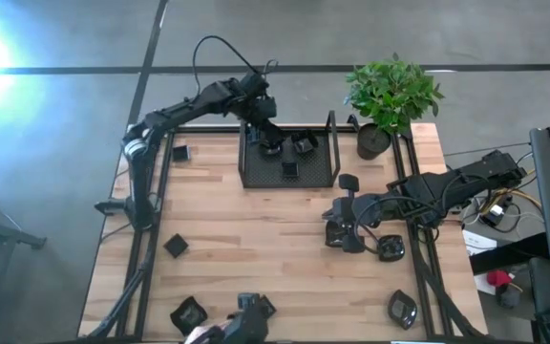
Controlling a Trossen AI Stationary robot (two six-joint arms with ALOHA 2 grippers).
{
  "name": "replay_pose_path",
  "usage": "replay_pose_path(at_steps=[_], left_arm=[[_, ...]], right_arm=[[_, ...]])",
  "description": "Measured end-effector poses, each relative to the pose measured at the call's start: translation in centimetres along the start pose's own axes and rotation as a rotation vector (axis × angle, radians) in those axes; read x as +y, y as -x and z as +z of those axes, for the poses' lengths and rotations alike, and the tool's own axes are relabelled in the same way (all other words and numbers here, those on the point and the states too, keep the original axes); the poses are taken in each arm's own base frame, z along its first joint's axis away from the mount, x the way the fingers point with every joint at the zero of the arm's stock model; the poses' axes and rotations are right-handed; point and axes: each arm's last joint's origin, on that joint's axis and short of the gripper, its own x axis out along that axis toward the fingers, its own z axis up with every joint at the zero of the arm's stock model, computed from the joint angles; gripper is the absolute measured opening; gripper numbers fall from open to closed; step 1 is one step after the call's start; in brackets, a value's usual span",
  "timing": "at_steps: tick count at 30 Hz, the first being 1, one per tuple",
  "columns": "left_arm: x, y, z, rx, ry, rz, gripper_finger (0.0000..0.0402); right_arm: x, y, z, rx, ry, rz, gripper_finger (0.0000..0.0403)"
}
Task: Pick & Place Mini shaped plates
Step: Stack the black leaf-shaped plate on top of the black leaf-shaped plate on the shelf
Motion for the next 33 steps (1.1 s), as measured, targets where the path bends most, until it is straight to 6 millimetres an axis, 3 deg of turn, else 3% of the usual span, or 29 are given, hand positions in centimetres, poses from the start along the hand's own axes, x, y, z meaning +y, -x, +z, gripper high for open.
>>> replay_pose_path(at_steps=[12, 33], left_arm=[[0.9, -4.4, 0.1, 0.094, -0.054, 0.023, 0.0], [0.3, -6.1, -0.5, 0.161, -0.028, -0.008, 0.0]], right_arm=[[0.0, 0.0, 0.0, 0.001, 0.001, 0.0, 0.0018], [0.0, 0.0, 0.0, 0.0, 0.001, 0.0, 0.0018]])
